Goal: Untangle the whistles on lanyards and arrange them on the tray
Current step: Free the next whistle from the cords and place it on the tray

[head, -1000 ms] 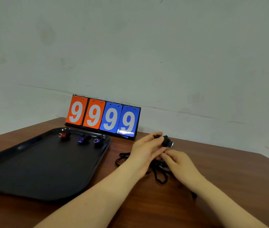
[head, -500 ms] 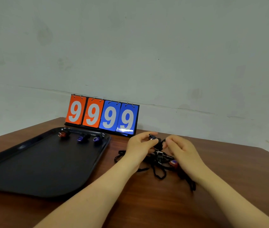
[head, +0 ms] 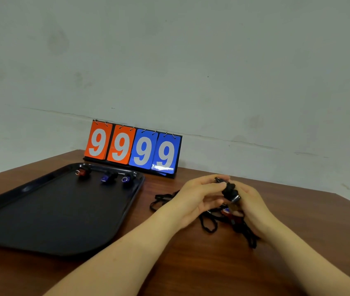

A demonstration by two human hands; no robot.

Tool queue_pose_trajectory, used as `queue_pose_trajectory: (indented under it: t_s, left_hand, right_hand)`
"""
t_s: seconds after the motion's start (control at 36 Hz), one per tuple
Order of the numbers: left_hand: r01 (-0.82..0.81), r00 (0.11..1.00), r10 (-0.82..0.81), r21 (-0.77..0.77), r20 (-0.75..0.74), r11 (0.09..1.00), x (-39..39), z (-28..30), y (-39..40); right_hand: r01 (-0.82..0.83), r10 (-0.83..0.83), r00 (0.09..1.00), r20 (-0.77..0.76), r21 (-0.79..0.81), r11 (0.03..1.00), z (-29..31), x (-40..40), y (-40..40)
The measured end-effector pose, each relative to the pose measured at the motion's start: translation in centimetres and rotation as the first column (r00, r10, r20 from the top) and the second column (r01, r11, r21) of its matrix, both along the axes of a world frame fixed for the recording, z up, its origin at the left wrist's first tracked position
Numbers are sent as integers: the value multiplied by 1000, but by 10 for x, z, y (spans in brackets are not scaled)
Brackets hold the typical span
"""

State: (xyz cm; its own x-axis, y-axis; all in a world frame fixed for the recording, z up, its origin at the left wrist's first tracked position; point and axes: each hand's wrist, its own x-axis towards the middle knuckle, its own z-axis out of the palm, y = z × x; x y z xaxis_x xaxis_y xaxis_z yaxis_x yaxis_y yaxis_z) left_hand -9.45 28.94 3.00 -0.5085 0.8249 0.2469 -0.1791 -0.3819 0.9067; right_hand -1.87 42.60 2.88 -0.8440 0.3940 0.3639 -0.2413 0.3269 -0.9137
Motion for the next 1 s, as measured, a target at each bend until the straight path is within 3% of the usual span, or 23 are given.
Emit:
queue_pose_trajectory:
  t_s: [0.17,0.44,0.53,0.61,0.75,0.86,1.0]
  left_hand:
    - [-115,987,106,73,118,991,-3,0,2]
    - [-283,948,262,102,180,954,-7,-6,6]
    - [-327,933,302,113,195,938,-9,-4,4]
    - [-389,916,375,85,139,917,-13,-4,1]
    - [-498,867,498,68,17,865,-13,-4,3]
    - [-551,832,553,62,-30,832,-16,-4,2]
    - [-593,767,587,60,-259,803,-17,-5,4]
  right_hand:
    - [30,-28,998,55,-33,999,-2,-5,-5]
    - [76,-102,992,72,299,951,-13,-14,-4]
    - [80,-121,991,58,469,879,-14,-11,-3]
    - [63,-128,990,56,640,766,-15,-9,-10]
    - [43,-121,991,58,722,691,-13,-7,-12]
    - [75,-105,995,-2,706,704,-10,-4,-12]
    - [146,-120,989,-85,640,754,-7,-4,-9]
